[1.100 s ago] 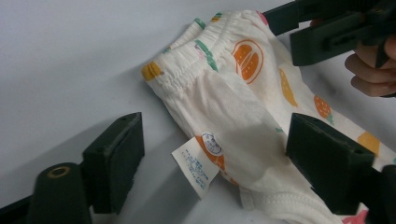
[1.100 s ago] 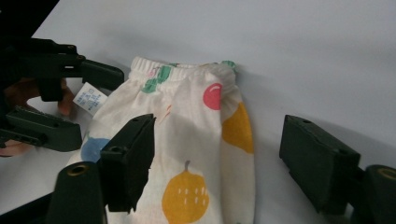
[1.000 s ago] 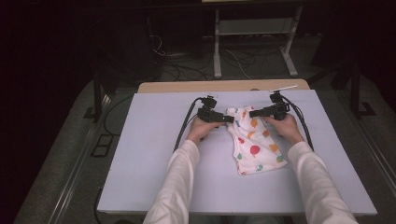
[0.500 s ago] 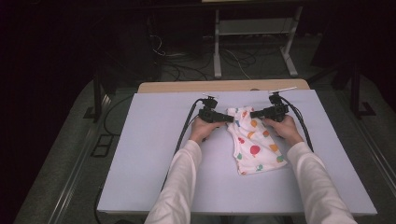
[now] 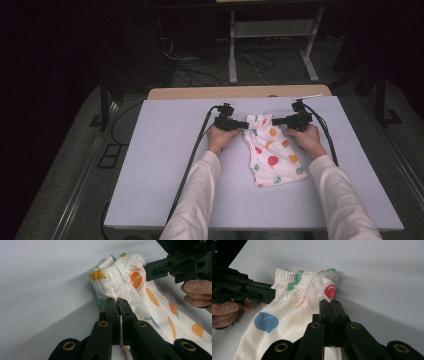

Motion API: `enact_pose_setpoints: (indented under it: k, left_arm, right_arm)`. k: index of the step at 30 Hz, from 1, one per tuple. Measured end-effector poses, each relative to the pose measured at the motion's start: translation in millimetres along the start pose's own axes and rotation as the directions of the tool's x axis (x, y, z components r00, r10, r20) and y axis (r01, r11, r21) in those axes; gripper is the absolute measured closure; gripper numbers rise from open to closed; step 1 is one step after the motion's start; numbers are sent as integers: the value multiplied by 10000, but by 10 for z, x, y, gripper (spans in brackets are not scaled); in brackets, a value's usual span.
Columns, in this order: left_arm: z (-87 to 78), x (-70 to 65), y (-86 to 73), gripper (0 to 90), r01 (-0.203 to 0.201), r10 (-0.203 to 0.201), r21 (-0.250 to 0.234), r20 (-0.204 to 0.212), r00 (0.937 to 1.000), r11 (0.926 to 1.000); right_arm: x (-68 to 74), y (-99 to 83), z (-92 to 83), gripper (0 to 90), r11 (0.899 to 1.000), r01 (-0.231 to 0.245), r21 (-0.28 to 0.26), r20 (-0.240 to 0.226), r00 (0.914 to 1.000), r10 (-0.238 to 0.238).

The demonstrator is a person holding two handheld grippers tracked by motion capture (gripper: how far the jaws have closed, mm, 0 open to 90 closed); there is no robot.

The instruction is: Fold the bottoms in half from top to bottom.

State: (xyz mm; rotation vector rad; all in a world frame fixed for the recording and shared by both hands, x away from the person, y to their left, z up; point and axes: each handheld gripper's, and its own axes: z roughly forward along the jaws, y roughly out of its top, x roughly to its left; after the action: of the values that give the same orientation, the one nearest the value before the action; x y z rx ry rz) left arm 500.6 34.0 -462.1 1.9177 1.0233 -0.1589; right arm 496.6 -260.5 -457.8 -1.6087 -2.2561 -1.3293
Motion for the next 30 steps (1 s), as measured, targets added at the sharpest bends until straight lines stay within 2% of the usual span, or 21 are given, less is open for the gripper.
enact_pose_setpoints:
  k: [5, 14, 19, 23, 26, 28, 30]
  left_arm:
    - [-19, -25, 1, 882, -120, 121, -144, 20, 9999, 9998]
    - [-77, -123, 21, 882, -552, 560, -470, 146, 9983, 9974]
    - [-140, -165, 13, 882, -590, 613, -759, 285, 9977, 9954]
    - [-182, -184, -12, 882, -511, 546, -837, 399, 9977, 9952]
    - [-214, -218, -26, 882, -657, 679, -887, 216, 9975, 9939]
    - [-231, -266, -40, 882, -1012, 1006, -854, -116, 9949, 9912]
    - [-246, -289, -65, 881, -905, 929, -1077, 169, 9955, 9901]
  right_arm:
    - [-30, -32, -79, 880, 9996, -6, -265, 29, 10000, 7]
    - [26, -40, -183, 880, 9975, 426, -572, -39, 9991, -429]
    - [51, -68, -231, 881, 9941, 715, -812, -112, 9973, -726]
    - [58, -93, -259, 880, 9929, 719, -945, -175, 9971, -739]
    - [88, -110, -285, 880, 9911, 812, -1057, -217, 9962, -839]
    - [106, -122, -303, 880, 9900, 867, -1114, -311, 9954, -907]
    - [123, -134, -319, 880, 9891, 952, -1127, -297, 9946, -991]
